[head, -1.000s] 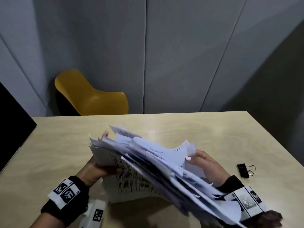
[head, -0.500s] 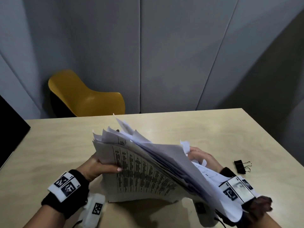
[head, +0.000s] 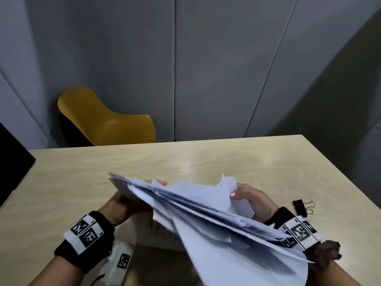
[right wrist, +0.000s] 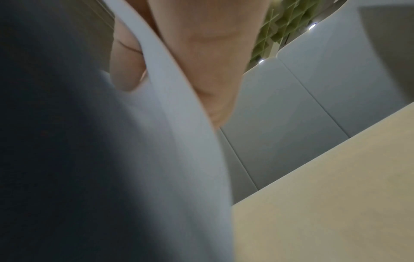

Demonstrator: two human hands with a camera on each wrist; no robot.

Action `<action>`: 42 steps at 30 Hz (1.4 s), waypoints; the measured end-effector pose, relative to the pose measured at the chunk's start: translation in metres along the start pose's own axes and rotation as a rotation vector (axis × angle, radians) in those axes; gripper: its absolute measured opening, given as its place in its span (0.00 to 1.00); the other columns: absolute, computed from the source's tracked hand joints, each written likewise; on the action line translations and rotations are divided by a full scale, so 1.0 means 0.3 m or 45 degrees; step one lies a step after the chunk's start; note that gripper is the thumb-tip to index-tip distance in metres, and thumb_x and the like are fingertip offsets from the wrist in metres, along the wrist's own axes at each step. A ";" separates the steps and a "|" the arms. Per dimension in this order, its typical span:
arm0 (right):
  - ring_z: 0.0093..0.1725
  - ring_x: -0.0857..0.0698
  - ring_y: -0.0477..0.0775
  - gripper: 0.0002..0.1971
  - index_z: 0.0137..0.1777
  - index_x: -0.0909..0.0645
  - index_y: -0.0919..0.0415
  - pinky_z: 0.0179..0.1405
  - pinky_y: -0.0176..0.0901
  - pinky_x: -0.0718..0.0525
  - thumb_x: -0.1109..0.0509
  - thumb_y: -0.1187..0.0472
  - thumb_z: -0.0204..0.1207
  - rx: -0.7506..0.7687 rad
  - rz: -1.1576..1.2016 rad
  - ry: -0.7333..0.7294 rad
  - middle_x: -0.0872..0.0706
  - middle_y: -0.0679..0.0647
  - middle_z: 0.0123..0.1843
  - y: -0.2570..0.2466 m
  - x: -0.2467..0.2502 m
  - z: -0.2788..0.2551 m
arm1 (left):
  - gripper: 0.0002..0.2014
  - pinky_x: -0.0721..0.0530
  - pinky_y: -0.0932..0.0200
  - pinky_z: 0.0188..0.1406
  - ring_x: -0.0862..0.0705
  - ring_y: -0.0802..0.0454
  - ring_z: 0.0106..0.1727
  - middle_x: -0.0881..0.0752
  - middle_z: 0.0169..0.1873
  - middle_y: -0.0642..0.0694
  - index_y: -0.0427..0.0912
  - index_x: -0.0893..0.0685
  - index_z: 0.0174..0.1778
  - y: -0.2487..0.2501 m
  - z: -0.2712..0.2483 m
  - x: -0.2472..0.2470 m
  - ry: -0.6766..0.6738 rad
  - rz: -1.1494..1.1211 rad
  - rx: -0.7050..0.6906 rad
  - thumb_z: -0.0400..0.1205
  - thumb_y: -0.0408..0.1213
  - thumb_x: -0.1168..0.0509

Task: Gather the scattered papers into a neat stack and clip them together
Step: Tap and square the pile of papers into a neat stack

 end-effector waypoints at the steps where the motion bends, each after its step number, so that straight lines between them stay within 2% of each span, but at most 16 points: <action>1: 0.32 0.11 0.47 0.20 0.30 0.09 0.59 0.30 0.31 0.17 0.40 0.77 0.70 0.038 -0.002 0.051 0.09 0.52 0.33 -0.010 0.016 -0.001 | 0.43 0.22 0.78 0.24 0.18 0.74 0.23 0.15 0.17 0.63 0.44 0.22 0.36 0.011 -0.001 0.004 0.018 0.097 -0.068 0.29 0.63 0.19; 2: 0.32 0.11 0.46 0.27 0.30 0.09 0.58 0.30 0.30 0.17 0.45 0.80 0.74 0.068 -0.028 0.081 0.08 0.51 0.33 -0.021 0.030 -0.006 | 0.46 0.22 0.79 0.26 0.17 0.74 0.27 0.14 0.21 0.66 0.44 0.21 0.36 0.029 -0.009 0.005 0.053 0.122 -0.112 0.25 0.68 0.23; 4: 0.35 0.11 0.43 0.31 0.31 0.09 0.52 0.32 0.29 0.17 0.47 0.80 0.78 0.162 -0.070 0.136 0.08 0.46 0.34 -0.046 0.051 -0.029 | 0.38 0.21 0.79 0.29 0.16 0.75 0.31 0.12 0.26 0.68 0.47 0.18 0.39 -0.019 0.010 0.035 0.105 0.169 -0.141 0.35 0.58 0.17; 7: 0.34 0.11 0.45 0.14 0.32 0.10 0.52 0.33 0.33 0.16 0.35 0.67 0.71 0.405 -0.019 0.152 0.09 0.47 0.35 -0.095 0.042 -0.074 | 0.17 0.20 0.80 0.31 0.15 0.74 0.33 0.12 0.27 0.68 0.47 0.18 0.41 -0.054 0.016 0.066 0.208 0.084 -0.171 0.62 0.32 0.20; 9: 0.32 0.13 0.44 0.06 0.31 0.11 0.50 0.33 0.32 0.16 0.28 0.62 0.62 0.524 -0.045 0.178 0.10 0.46 0.32 -0.118 0.045 -0.096 | 0.19 0.19 0.79 0.33 0.14 0.72 0.36 0.11 0.30 0.68 0.47 0.17 0.43 -0.071 0.014 0.078 0.220 0.101 -0.179 0.58 0.38 0.22; 13: 0.38 0.14 0.46 0.14 0.34 0.12 0.47 0.38 0.34 0.16 0.27 0.70 0.63 0.605 -0.114 0.269 0.10 0.45 0.38 -0.144 0.078 -0.113 | 0.14 0.16 0.74 0.35 0.13 0.62 0.38 0.10 0.31 0.62 0.51 0.16 0.41 -0.079 0.014 0.110 0.311 0.103 -0.176 0.62 0.41 0.22; 15: 0.47 0.11 0.48 0.12 0.46 0.11 0.49 0.45 0.36 0.15 0.23 0.58 0.61 0.544 0.196 0.094 0.08 0.50 0.48 -0.133 0.034 -0.105 | 0.10 0.15 0.69 0.34 0.13 0.59 0.37 0.11 0.29 0.55 0.49 0.14 0.35 -0.065 0.010 0.110 0.359 0.090 -0.207 0.62 0.40 0.20; 16: 0.58 0.14 0.53 0.21 0.59 0.14 0.53 0.56 0.40 0.17 0.22 0.53 0.64 0.515 0.404 0.008 0.11 0.58 0.58 -0.105 0.017 -0.096 | 0.08 0.15 0.70 0.32 0.14 0.59 0.36 0.11 0.28 0.53 0.49 0.14 0.33 -0.055 0.002 0.107 0.382 0.081 -0.216 0.66 0.34 0.22; 19: 0.79 0.38 0.68 0.35 0.79 0.47 0.72 0.79 0.54 0.46 0.36 0.58 0.79 0.652 0.572 0.219 0.38 0.74 0.79 -0.027 0.096 -0.123 | 0.05 0.17 0.61 0.34 0.17 0.44 0.41 0.16 0.35 0.42 0.42 0.19 0.38 -0.068 -0.013 0.115 0.459 0.024 -0.183 0.75 0.28 0.31; 24: 0.77 0.34 0.65 0.40 0.78 0.48 0.71 0.78 0.55 0.39 0.32 0.53 0.76 0.571 0.614 0.003 0.34 0.71 0.77 0.036 0.067 -0.100 | 0.06 0.22 0.52 0.44 0.22 0.46 0.37 0.22 0.32 0.41 0.40 0.24 0.36 -0.081 -0.046 0.128 0.501 -0.031 -0.108 0.76 0.28 0.33; 28: 0.58 0.17 0.50 0.30 0.64 0.26 0.55 0.63 0.44 0.20 0.20 0.60 0.62 0.334 0.336 -0.105 0.14 0.51 0.56 0.111 0.076 -0.020 | 0.06 0.25 0.40 0.61 0.20 0.46 0.41 0.21 0.34 0.37 0.33 0.23 0.47 -0.084 -0.056 0.132 0.466 -0.118 -0.081 0.76 0.26 0.34; 30: 0.55 0.14 0.51 0.37 0.62 0.22 0.61 0.52 0.42 0.15 0.17 0.65 0.49 0.318 0.051 -0.072 0.11 0.52 0.54 0.099 0.076 0.002 | 0.12 0.27 0.36 0.65 0.19 0.45 0.43 0.19 0.36 0.37 0.32 0.22 0.47 -0.077 -0.056 0.119 0.405 -0.078 -0.092 0.72 0.30 0.28; 33: 0.49 0.10 0.52 0.38 0.49 0.13 0.57 0.45 0.41 0.14 0.10 0.48 0.34 0.362 -0.129 0.108 0.07 0.51 0.46 0.067 0.101 0.030 | 0.33 0.15 0.62 0.42 0.16 0.53 0.39 0.13 0.27 0.50 0.38 0.20 0.37 -0.049 -0.060 0.084 0.252 0.044 -0.120 0.42 0.53 0.19; 36: 0.47 0.10 0.48 0.33 0.44 0.09 0.53 0.44 0.39 0.13 0.09 0.54 0.32 0.351 -0.084 0.091 0.07 0.49 0.44 0.061 0.122 0.043 | 0.44 0.20 0.78 0.28 0.12 0.55 0.43 0.11 0.29 0.49 0.39 0.18 0.37 -0.063 -0.058 0.078 0.158 0.081 -0.067 0.28 0.59 0.20; 39: 0.48 0.12 0.44 0.26 0.47 0.12 0.53 0.47 0.39 0.14 0.17 0.70 0.47 0.362 -0.237 -0.012 0.08 0.45 0.46 0.032 0.071 0.042 | 0.42 0.17 0.74 0.29 0.11 0.53 0.42 0.08 0.30 0.54 0.39 0.16 0.43 -0.077 -0.047 0.079 0.161 0.052 -0.043 0.34 0.54 0.15; 42: 0.50 0.12 0.49 0.34 0.51 0.14 0.59 0.49 0.44 0.15 0.11 0.56 0.40 0.449 -0.207 0.110 0.08 0.49 0.47 -0.005 0.074 0.035 | 0.14 0.20 0.79 0.27 0.15 0.54 0.40 0.13 0.22 0.65 0.42 0.17 0.37 -0.042 -0.047 0.111 0.363 0.021 -0.119 0.62 0.31 0.19</action>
Point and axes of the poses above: each hand's wrist, its own z-axis towards the middle knuckle, its own x-axis out of the back of the hand, y = z × x, the point moved 8 cm from there along z, towards the middle knuckle
